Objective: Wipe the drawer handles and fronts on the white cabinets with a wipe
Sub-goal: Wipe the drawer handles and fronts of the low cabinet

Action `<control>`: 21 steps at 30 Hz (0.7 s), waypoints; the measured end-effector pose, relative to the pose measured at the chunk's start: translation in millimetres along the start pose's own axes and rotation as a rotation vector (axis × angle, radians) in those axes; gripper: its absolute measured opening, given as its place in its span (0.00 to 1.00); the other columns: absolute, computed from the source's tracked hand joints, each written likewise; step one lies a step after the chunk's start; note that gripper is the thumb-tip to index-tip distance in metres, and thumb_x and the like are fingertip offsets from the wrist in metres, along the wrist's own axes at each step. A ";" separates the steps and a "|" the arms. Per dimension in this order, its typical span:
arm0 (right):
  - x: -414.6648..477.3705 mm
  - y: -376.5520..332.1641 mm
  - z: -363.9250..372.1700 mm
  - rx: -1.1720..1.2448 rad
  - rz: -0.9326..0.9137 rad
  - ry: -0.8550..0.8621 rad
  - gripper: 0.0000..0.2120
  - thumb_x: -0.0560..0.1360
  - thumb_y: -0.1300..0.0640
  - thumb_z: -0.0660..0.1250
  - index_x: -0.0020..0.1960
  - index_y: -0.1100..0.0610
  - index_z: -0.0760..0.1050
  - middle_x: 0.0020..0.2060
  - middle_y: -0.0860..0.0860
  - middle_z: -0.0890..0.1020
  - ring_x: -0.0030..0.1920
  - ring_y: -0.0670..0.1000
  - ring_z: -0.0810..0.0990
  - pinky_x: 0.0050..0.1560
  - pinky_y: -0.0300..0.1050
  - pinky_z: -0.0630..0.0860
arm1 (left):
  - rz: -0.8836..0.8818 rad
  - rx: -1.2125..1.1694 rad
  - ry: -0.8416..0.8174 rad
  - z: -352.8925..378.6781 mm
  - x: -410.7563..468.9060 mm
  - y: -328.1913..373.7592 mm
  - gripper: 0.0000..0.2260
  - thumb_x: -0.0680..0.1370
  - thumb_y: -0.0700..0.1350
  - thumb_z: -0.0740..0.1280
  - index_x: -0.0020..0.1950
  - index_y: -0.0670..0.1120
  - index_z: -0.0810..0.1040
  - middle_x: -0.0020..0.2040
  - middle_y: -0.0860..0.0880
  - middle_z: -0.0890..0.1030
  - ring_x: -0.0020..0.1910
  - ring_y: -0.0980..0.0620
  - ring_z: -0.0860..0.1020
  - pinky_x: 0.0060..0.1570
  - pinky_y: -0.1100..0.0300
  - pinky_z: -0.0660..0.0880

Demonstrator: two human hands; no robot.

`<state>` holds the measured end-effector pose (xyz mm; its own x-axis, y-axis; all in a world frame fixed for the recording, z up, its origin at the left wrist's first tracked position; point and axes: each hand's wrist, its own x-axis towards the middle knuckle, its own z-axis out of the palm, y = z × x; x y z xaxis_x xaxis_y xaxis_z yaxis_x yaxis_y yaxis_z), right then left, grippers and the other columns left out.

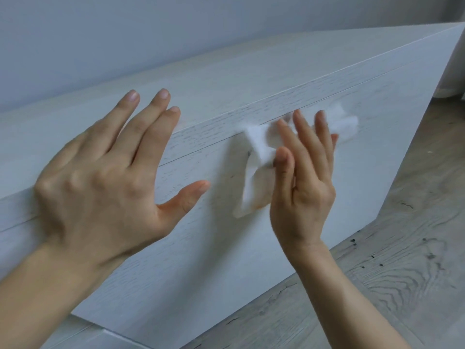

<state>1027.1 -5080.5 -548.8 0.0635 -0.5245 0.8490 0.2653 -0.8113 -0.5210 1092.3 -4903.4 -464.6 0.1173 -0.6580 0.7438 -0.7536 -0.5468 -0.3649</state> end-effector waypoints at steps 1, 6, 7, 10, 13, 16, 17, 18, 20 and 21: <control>0.3 -0.7 2.1 0.014 0.020 0.024 0.20 0.83 0.51 0.52 0.61 0.64 0.75 0.64 0.58 0.75 0.71 0.58 0.64 0.74 0.57 0.54 | 0.000 0.006 -0.003 -0.1 0.3 -0.2 0.29 0.80 0.62 0.53 0.70 0.41 0.68 0.71 0.44 0.70 0.70 0.42 0.67 0.55 0.37 0.73; -2.7 0.0 4.7 -0.034 -0.084 0.020 0.16 0.79 0.51 0.62 0.57 0.62 0.78 0.62 0.55 0.74 0.69 0.57 0.66 0.72 0.58 0.59 | -0.008 -0.011 -0.008 1.1 -0.1 -0.5 0.29 0.80 0.62 0.53 0.70 0.41 0.67 0.72 0.45 0.69 0.72 0.42 0.65 0.58 0.36 0.71; -2.5 1.6 4.2 -0.034 -0.081 0.030 0.16 0.79 0.51 0.63 0.57 0.62 0.78 0.62 0.55 0.73 0.69 0.56 0.66 0.72 0.58 0.60 | -0.007 -0.012 -0.004 1.1 -0.5 -0.6 0.29 0.80 0.62 0.53 0.70 0.41 0.67 0.72 0.45 0.69 0.72 0.42 0.65 0.58 0.36 0.71; -5.6 -5.6 11.4 0.003 -0.046 0.068 0.14 0.78 0.53 0.64 0.56 0.63 0.78 0.61 0.56 0.74 0.69 0.56 0.65 0.73 0.59 0.58 | 0.000 -0.007 0.000 0.6 0.2 -1.1 0.29 0.80 0.62 0.54 0.70 0.41 0.68 0.72 0.45 0.69 0.71 0.42 0.66 0.58 0.36 0.72; -9.6 -4.3 11.9 0.005 -0.124 0.047 0.10 0.78 0.57 0.64 0.54 0.62 0.79 0.57 0.54 0.77 0.66 0.58 0.70 0.72 0.59 0.59 | 0.009 0.006 0.002 0.5 0.9 -1.5 0.29 0.80 0.62 0.54 0.70 0.41 0.68 0.71 0.44 0.70 0.71 0.42 0.67 0.56 0.37 0.73; -1.4 11.0 0.8 0.009 -0.159 0.065 0.10 0.78 0.55 0.65 0.54 0.60 0.78 0.56 0.55 0.77 0.64 0.58 0.72 0.71 0.58 0.61 | 0.017 0.019 0.007 0.8 0.3 -1.5 0.29 0.80 0.62 0.54 0.70 0.41 0.69 0.71 0.44 0.70 0.70 0.42 0.68 0.55 0.38 0.74; -1.4 9.4 1.7 0.025 -0.134 0.090 0.10 0.78 0.54 0.65 0.53 0.60 0.78 0.56 0.56 0.78 0.64 0.58 0.72 0.71 0.58 0.61 | 0.017 0.019 0.007 1.0 0.3 -1.3 0.29 0.80 0.62 0.54 0.69 0.41 0.69 0.71 0.44 0.70 0.70 0.42 0.68 0.55 0.38 0.74; -2.4 3.5 5.5 0.047 -0.101 0.110 0.10 0.79 0.55 0.64 0.53 0.61 0.78 0.55 0.56 0.78 0.64 0.59 0.72 0.71 0.57 0.61 | 0.017 0.020 0.007 1.1 0.6 -1.2 0.29 0.80 0.62 0.54 0.69 0.41 0.69 0.71 0.44 0.70 0.70 0.42 0.68 0.55 0.38 0.74; -9.5 -10.1 14.8 0.057 -0.077 0.099 0.10 0.78 0.57 0.64 0.51 0.63 0.80 0.55 0.56 0.78 0.64 0.58 0.72 0.73 0.55 0.59 | 0.013 0.027 0.008 0.5 0.7 -1.4 0.29 0.80 0.62 0.54 0.69 0.41 0.69 0.71 0.45 0.70 0.70 0.42 0.68 0.54 0.39 0.74; -13.6 -11.8 16.0 0.048 -0.094 0.076 0.10 0.78 0.58 0.64 0.52 0.64 0.80 0.55 0.55 0.78 0.64 0.57 0.72 0.72 0.55 0.59 | 0.014 0.028 0.009 0.4 0.8 -1.3 0.29 0.80 0.62 0.54 0.69 0.41 0.69 0.71 0.44 0.70 0.70 0.42 0.68 0.54 0.39 0.74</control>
<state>1038.5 -5059.7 -552.8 -0.0365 -0.4659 0.8841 0.3127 -0.8456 -0.4327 1093.6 -4903.4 -463.7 0.1008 -0.6607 0.7438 -0.7370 -0.5519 -0.3903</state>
